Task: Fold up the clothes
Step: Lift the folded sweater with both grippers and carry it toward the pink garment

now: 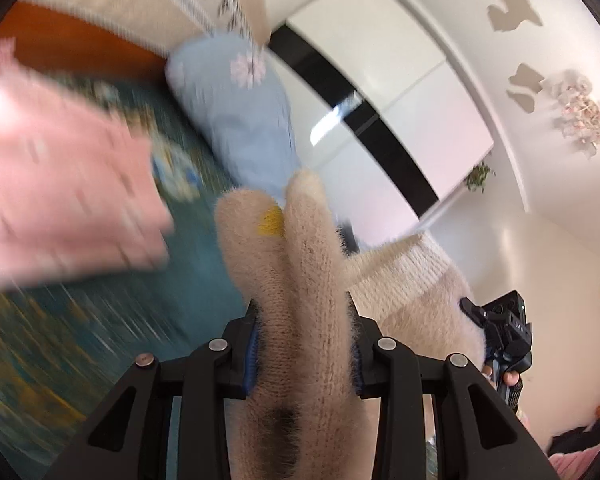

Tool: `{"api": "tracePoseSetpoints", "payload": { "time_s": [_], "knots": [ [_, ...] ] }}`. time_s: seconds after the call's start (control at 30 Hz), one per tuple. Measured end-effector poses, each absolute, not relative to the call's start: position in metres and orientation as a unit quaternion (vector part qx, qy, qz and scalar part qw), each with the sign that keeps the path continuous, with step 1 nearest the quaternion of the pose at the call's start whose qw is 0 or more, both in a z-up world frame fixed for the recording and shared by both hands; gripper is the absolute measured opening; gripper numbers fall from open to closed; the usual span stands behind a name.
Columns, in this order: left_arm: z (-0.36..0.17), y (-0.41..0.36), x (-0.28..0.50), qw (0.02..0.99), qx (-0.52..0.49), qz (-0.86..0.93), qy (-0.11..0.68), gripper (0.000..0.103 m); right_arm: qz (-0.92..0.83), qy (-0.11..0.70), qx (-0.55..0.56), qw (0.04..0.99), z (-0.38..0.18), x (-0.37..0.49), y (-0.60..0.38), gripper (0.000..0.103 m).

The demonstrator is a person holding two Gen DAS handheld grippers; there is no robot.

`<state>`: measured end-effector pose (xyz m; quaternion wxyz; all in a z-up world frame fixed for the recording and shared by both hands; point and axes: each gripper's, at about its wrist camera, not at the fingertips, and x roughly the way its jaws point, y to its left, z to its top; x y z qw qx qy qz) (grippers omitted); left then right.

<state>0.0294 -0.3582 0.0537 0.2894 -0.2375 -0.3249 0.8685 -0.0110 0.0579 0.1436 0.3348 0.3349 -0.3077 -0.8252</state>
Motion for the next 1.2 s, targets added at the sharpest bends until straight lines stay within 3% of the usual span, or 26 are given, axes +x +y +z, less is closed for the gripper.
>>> {"api": "tracePoseSetpoints", "payload": {
  "time_s": [0.33, 0.57, 0.73, 0.9, 1.2],
  "knots": [
    [0.096, -0.504, -0.003, 0.188, -0.17, 0.922, -0.294, 0.036, -0.803, -0.236, 0.322, 0.442, 0.184, -0.125, -0.123, 0.04],
    [0.066, -0.562, -0.032, 0.12, -0.166, 0.924, -0.322, 0.036, -0.778, -0.233, 0.335, 0.477, 0.14, -0.189, -0.21, 0.04],
    [0.017, -0.564, -0.054, 0.067, -0.238, 0.909, -0.336, 0.036, -0.774, -0.243, 0.39, 0.435, 0.074, -0.236, -0.227, 0.04],
    [0.008, -0.557, -0.045, 0.023, -0.252, 0.91, -0.329, 0.037, -0.759, -0.303, 0.43, 0.385, 0.018, -0.269, -0.207, 0.04],
    [0.009, -0.553, -0.02, -0.028, -0.223, 0.921, -0.317, 0.036, -0.767, -0.265, 0.405, 0.421, 0.041, -0.277, -0.225, 0.04]
  ]
}}
